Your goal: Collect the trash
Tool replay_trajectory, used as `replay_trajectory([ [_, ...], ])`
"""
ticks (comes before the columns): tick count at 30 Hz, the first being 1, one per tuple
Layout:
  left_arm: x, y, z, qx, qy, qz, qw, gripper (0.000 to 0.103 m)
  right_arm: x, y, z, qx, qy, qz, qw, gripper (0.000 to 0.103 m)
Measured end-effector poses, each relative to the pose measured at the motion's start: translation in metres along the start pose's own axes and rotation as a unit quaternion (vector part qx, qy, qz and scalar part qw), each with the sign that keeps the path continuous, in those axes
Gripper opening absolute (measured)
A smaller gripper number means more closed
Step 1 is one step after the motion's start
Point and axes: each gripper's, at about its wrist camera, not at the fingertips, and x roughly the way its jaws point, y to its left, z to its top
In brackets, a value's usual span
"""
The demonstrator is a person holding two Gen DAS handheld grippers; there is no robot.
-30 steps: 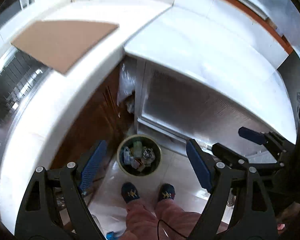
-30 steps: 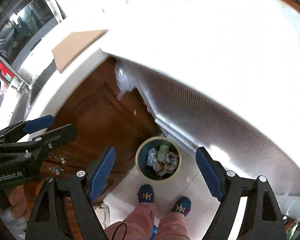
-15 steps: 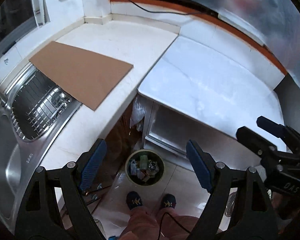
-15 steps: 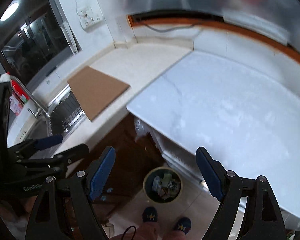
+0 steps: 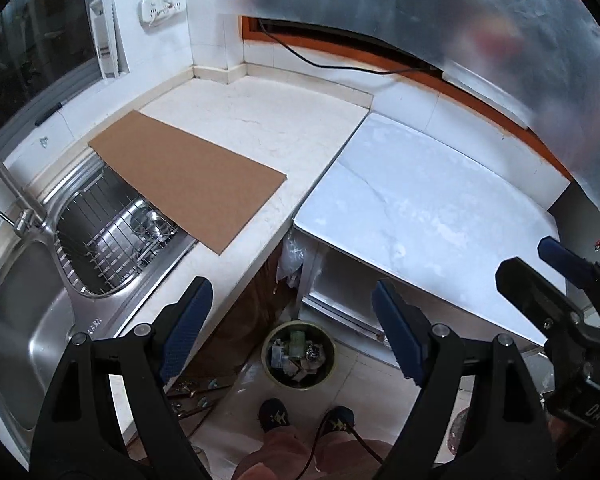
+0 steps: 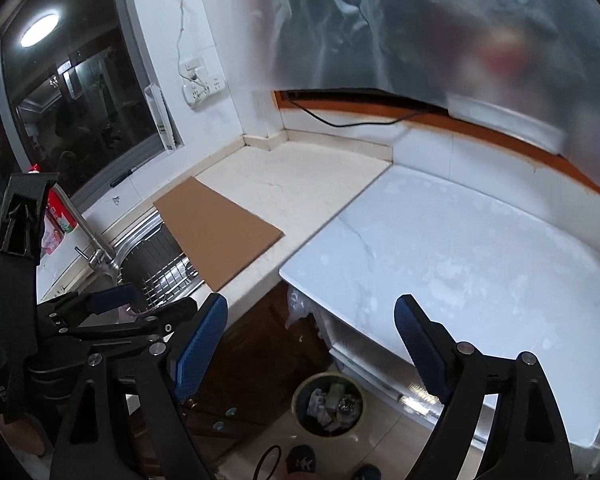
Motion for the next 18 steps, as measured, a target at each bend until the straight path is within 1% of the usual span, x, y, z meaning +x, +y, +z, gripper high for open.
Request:
replay_trajectory([
  [6, -0.014, -0.004, 0.001, 0.008, -0.019, 0.01, 0.9998, 0.08, -0.015, 0.008, -0.001, -0.004, -0.022, -0.011, 1.0, 0.087],
  [11, -0.02, -0.003, 0.004, 0.004, -0.03, 0.009, 0.9995, 0.08, -0.014, 0.011, -0.005, -0.006, -0.02, -0.015, 1.0, 0.087],
  [18, -0.019, -0.008, 0.006, 0.007, -0.031, 0.008, 0.9995, 0.08, -0.008, 0.005, -0.005, -0.002, -0.019, -0.021, 1.0, 0.087],
])
